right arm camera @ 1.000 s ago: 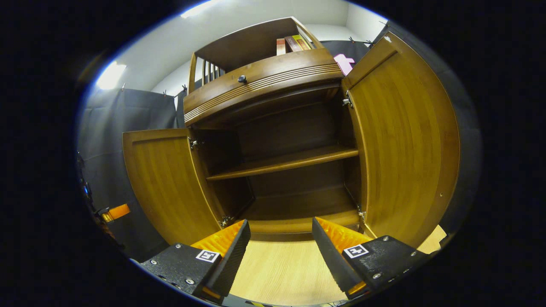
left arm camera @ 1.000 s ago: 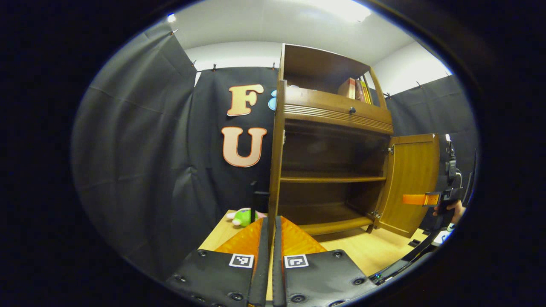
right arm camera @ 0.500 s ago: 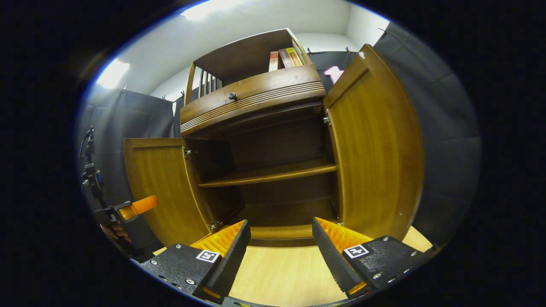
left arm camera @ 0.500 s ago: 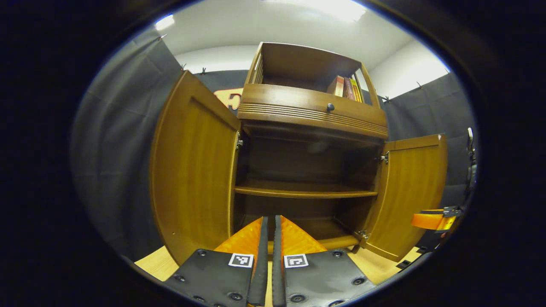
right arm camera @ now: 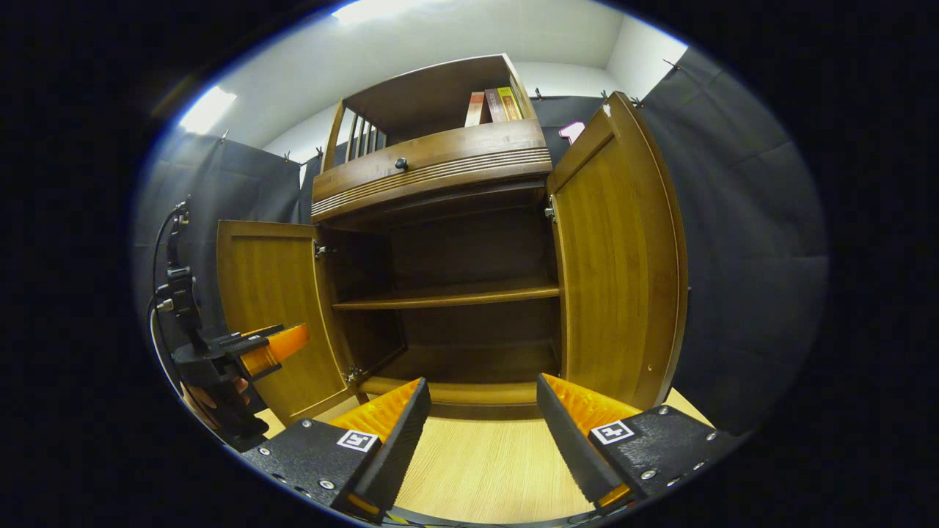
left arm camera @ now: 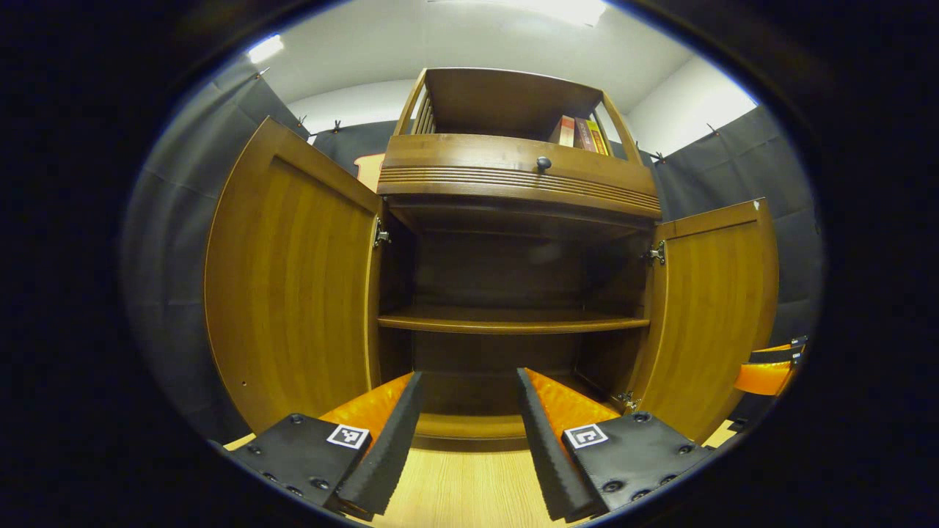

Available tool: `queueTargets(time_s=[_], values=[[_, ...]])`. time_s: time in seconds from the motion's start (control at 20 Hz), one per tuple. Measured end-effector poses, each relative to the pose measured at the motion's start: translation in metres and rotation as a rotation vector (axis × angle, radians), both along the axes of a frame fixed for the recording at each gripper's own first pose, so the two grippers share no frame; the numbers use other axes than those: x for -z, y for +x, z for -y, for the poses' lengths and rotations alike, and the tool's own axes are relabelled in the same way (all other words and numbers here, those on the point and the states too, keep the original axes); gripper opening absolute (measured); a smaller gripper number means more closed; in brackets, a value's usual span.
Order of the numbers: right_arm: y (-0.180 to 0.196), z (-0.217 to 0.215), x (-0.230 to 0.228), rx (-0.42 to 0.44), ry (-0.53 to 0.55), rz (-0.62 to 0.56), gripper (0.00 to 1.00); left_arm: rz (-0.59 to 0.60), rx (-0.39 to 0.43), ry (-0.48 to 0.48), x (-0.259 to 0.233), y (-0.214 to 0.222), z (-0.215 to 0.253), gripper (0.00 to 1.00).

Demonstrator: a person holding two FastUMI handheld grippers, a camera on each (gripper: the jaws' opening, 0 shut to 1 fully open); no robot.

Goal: Open the right door of the double-door shoe cabinet with the right hand, and open the left door with the left hand.

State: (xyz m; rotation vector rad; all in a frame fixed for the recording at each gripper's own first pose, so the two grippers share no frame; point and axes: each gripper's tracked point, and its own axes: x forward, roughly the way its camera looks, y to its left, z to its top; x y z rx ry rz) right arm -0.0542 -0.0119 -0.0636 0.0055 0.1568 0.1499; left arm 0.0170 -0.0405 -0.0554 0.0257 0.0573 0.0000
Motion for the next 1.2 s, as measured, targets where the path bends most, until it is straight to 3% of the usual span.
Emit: queueTargets(time_s=[0.3, 0.45, 0.5, 0.55, 0.6, 0.7, 0.75, 0.8, 0.9, 1.2], values=[[0.002, -0.011, 0.009, -0.037, 0.009, -0.021, 0.9, 0.018, -0.025, 0.016, -0.009, -0.006, -0.01, 0.95], [0.004, -0.013, 0.015, -0.033, -0.001, -0.03, 0.9, 0.006, -0.041, 0.018, -0.008, -0.011, -0.015, 0.96], [0.004, -0.016, 0.018, -0.04, 0.002, -0.038, 1.0, 0.002, -0.045, 0.019, -0.007, -0.014, -0.017, 0.96], [0.002, -0.019, 0.019, -0.049, 0.004, -0.044, 1.0, 0.001, -0.049, 0.021, -0.006, -0.016, -0.018, 0.95], [0.0, -0.02, 0.019, -0.055, 0.0, -0.044, 0.9, 0.002, -0.052, 0.024, -0.007, -0.018, -0.02, 0.97], [-0.001, -0.018, 0.018, -0.048, -0.015, -0.032, 0.9, 0.003, -0.053, 0.035, -0.007, -0.02, -0.022, 0.97], [-0.001, -0.018, 0.019, -0.044, -0.016, -0.037, 1.0, 0.001, -0.057, 0.047, -0.008, -0.021, -0.024, 0.95], [-0.001, -0.019, 0.019, -0.045, -0.009, -0.044, 0.75, 0.002, -0.061, 0.057, -0.01, -0.021, -0.027, 0.94], [-0.003, -0.023, 0.017, -0.053, 0.004, -0.042, 1.0, 0.014, -0.058, 0.058, -0.014, -0.022, -0.027, 0.97], [-0.005, -0.026, 0.014, -0.046, 0.003, -0.033, 1.0, 0.028, -0.047, 0.07, -0.019, -0.024, -0.029, 0.95]])
